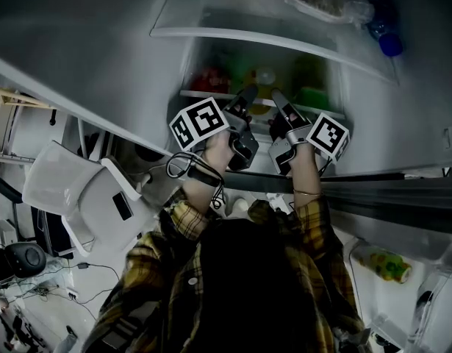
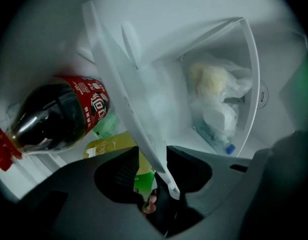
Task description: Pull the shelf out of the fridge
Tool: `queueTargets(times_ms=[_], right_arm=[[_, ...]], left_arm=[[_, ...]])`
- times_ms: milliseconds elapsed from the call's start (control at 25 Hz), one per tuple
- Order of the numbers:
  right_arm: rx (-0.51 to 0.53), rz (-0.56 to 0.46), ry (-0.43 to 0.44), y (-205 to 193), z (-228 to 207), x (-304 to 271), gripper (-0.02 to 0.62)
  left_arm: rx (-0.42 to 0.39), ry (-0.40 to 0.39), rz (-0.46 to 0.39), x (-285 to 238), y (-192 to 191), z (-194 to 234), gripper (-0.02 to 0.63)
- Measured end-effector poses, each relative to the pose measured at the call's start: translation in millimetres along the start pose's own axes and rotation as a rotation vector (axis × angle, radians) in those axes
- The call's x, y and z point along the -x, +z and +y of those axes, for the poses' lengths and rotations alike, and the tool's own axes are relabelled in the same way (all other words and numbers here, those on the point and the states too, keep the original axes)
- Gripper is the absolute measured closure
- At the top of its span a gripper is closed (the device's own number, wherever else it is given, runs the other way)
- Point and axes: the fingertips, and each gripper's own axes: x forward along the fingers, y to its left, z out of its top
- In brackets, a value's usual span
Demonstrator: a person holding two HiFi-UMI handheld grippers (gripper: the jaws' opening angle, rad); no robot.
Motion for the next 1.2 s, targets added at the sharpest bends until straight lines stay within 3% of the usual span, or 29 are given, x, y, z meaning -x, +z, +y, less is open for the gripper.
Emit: queueTargets(times_ms=[280,400,600,1200], right_arm=[[-0.061,-0.04,0.004,4.7,-2.4,-4.2,0.462],[-0.049,-0.049,-0.011,5.9,-3.5,-5.1,0.528],[-0.09,-0.081,-0.029,6.4,-4.9,-4.3,0.537],[-0.134,-0.098,-0.038,5.7,-5.3,-3.2,0.548]], left_arm=[[0.025,-0.005,-0.005,-5.3,2.5,2.0,0.466],[0.024,-0.004,-0.004,-6.5,2.3,2.2,0.486],[0.019,-0.012,-0.006,-7.9,2.8,-4.2,0.553],[0.023,-0.003,0.001,-8.2,2.3,-4.6,0.558]])
